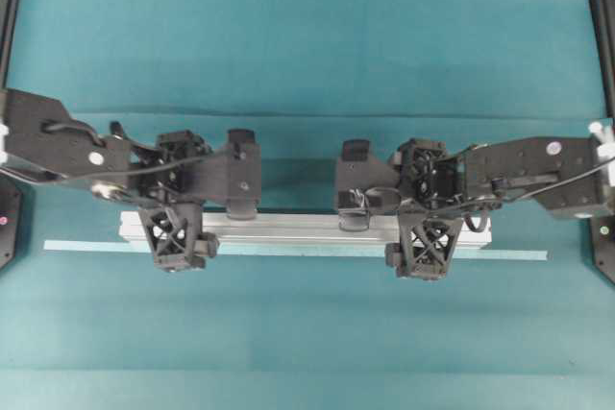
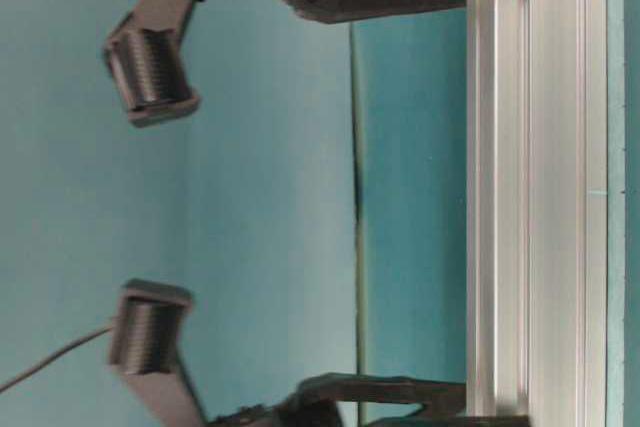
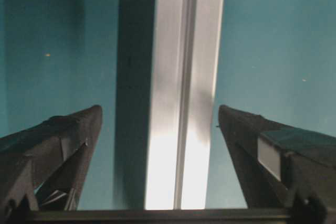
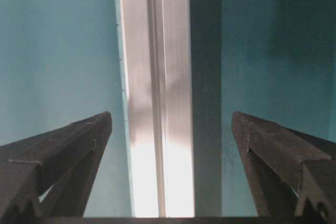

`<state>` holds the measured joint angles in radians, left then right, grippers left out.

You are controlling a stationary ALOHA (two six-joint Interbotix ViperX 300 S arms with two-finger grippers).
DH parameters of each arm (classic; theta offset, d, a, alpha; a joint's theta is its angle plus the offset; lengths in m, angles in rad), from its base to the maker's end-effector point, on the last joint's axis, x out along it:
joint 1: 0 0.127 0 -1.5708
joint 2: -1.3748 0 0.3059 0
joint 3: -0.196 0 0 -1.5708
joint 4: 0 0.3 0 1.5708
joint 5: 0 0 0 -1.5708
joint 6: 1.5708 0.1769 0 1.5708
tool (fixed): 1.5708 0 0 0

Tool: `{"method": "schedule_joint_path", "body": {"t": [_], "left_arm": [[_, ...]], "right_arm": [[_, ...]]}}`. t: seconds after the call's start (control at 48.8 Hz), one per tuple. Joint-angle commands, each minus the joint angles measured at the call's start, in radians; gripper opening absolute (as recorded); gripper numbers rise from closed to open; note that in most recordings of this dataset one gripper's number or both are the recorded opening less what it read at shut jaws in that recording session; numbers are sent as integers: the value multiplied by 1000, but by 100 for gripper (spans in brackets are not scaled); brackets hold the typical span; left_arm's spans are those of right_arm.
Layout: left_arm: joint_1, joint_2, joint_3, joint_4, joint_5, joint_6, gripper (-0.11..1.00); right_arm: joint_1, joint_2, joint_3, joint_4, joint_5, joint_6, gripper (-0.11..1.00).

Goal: Lift the metal rail with both hands.
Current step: 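Close both grippers on the silver rail near its ends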

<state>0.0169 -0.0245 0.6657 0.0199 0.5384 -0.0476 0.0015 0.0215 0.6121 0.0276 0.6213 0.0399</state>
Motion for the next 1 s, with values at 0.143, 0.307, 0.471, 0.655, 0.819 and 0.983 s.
{"method": "schedule_joint_path", "body": {"t": [0.143, 0.307, 0.471, 0.655, 0.819, 0.983], "left_arm": [[-3, 54, -2, 2, -66, -3, 99], [-5, 91, 3, 2, -87, -2, 99], [-8, 100, 3, 2, -100, -2, 99], [-8, 100, 5, 2, -101, 3, 98], [-15, 98, 6, 2, -107, 15, 86], [-25, 94, 21, 2, -127, 26, 42]], "right_arm": [[0, 51, 23, -2, -71, -6, 96], [0, 72, 44, -2, -107, -6, 96], [0, 80, 46, -2, -123, -3, 96], [0, 81, 46, 0, -135, 3, 96], [-3, 80, 46, 0, -133, 23, 92], [-8, 80, 48, 2, -127, 23, 58]]}}
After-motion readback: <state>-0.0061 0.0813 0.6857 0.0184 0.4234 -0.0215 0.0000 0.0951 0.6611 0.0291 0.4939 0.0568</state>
